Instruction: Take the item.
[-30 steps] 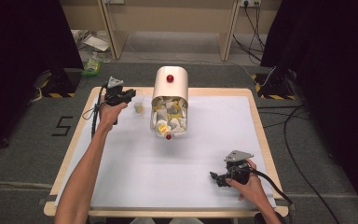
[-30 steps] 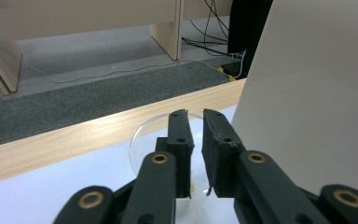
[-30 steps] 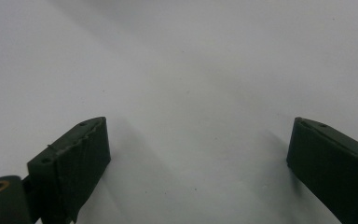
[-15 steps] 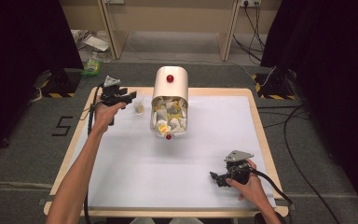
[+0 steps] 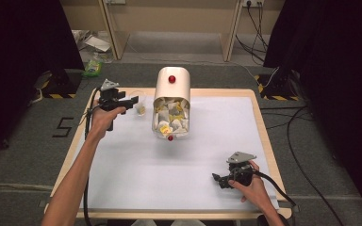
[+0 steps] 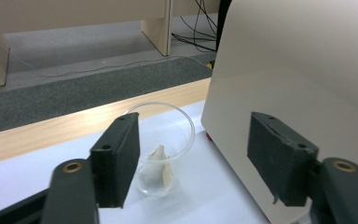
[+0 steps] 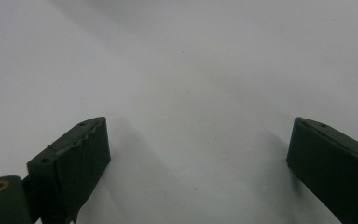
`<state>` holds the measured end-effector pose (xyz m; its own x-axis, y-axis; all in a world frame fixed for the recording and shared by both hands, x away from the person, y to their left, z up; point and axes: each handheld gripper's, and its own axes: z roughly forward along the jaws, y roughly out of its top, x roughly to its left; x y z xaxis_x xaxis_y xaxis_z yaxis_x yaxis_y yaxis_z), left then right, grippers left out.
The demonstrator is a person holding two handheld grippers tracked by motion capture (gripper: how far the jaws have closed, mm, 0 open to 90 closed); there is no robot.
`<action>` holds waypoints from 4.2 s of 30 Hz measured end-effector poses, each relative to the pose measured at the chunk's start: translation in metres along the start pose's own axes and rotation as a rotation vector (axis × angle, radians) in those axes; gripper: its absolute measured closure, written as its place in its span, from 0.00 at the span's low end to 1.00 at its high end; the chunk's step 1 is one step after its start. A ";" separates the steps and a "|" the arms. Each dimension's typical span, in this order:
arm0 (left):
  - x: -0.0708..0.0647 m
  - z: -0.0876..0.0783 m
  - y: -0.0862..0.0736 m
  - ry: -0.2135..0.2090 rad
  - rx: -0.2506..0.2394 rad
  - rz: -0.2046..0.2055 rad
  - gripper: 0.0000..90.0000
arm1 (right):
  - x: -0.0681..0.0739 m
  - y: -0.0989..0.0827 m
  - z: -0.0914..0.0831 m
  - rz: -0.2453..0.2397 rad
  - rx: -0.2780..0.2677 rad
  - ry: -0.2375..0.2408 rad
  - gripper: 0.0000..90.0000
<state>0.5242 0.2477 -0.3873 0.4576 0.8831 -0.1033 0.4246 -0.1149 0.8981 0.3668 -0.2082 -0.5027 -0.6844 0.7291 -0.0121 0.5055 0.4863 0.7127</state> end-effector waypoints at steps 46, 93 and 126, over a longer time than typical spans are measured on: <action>-0.052 -0.076 -0.090 -0.069 0.028 0.056 0.20 | 0.000 0.000 0.000 0.004 0.002 -0.001 0.07; -0.077 -0.109 -0.196 -0.063 0.271 0.159 0.17 | 0.000 0.000 0.000 0.001 0.001 -0.001 0.07; -0.084 -0.119 -0.213 -0.053 0.183 0.108 0.17 | 0.000 0.000 0.000 0.001 0.001 -0.001 0.07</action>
<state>0.3028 0.2524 -0.5190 0.5464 0.8367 -0.0369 0.5030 -0.2927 0.8132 0.3665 -0.2081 -0.5026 -0.6832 0.7301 -0.0118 0.5069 0.4858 0.7121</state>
